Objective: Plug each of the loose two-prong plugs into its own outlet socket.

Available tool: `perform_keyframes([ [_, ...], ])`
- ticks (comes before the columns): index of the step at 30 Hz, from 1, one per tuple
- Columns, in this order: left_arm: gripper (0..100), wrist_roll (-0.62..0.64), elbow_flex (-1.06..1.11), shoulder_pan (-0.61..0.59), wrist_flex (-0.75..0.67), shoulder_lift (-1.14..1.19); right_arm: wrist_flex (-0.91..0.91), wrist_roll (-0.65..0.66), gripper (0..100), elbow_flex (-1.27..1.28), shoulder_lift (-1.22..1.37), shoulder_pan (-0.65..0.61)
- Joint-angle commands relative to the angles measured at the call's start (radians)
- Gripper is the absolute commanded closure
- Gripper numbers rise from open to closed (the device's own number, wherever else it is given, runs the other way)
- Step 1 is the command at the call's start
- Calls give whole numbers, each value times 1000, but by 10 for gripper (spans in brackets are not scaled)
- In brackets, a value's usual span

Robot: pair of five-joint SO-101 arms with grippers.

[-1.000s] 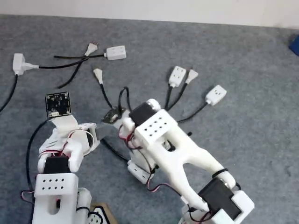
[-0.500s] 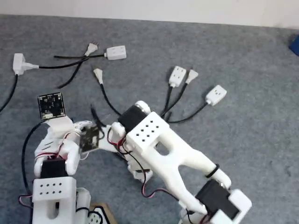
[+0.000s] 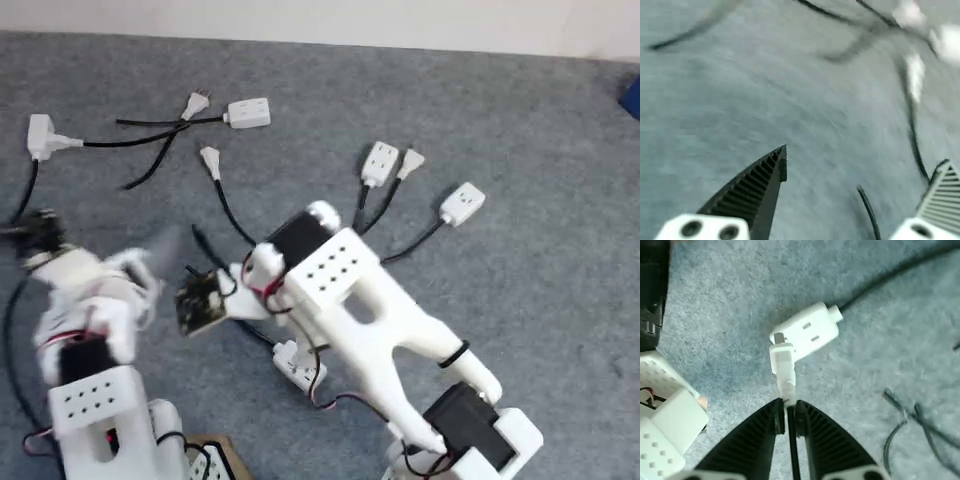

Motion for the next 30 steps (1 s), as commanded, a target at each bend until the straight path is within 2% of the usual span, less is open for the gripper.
perform_keyframes([
  [1,568,61,-77,-159,-15,-8,-7,17,991,-58,-13,42],
  [11,568,63,-85,-225,-20,-10,-22,126,991,-50,-13,42],
  [22,568,60,-84,-193,-20,-8,-22,284,991,8,-4,41],
  [30,568,60,-81,-170,-18,-1,-231,299,991,194,-10,24],
])
